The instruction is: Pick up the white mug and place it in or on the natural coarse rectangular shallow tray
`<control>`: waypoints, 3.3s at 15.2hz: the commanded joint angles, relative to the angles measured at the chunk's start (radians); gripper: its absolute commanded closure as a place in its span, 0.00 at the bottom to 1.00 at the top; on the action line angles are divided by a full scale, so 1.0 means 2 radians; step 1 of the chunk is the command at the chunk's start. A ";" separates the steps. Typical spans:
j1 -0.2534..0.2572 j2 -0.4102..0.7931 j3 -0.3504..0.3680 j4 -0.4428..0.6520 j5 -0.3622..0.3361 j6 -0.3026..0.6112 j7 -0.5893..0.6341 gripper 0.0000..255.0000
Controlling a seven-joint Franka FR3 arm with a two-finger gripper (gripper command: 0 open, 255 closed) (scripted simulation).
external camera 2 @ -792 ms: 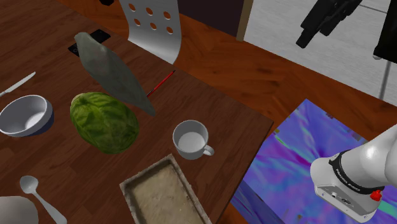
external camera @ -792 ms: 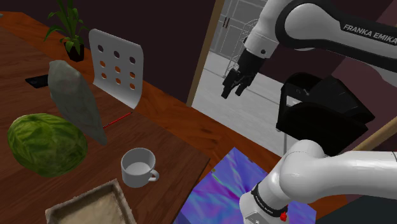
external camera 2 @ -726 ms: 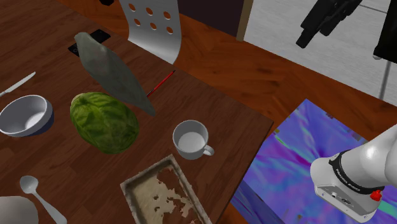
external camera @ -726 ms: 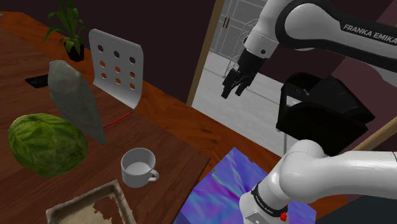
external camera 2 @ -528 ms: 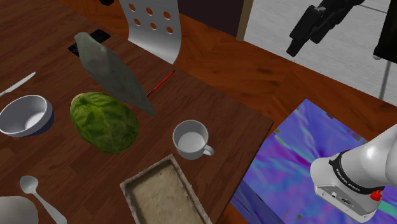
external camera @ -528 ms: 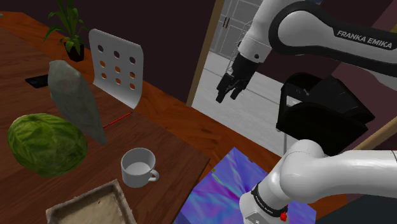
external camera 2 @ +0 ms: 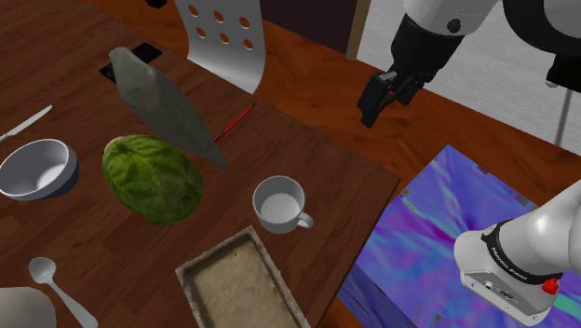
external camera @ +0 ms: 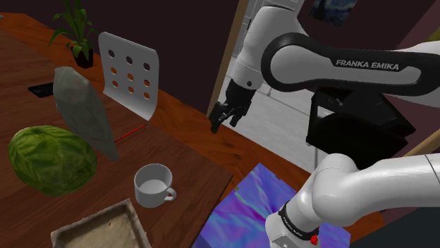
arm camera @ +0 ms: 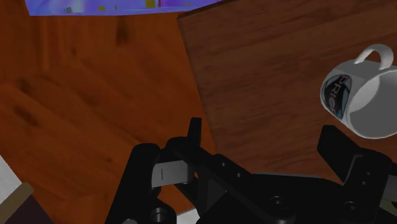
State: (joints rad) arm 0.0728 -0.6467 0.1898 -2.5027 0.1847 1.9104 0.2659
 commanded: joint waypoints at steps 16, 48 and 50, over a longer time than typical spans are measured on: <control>0.025 0.240 0.143 0.062 -0.020 0.177 0.149 0.00; 0.025 0.236 0.143 0.069 -0.019 0.166 0.149 1.00; 0.025 0.228 0.141 0.076 -0.016 0.152 0.148 1.00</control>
State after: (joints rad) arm 0.1230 -0.1798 0.4734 -2.3575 0.1482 2.2312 0.5633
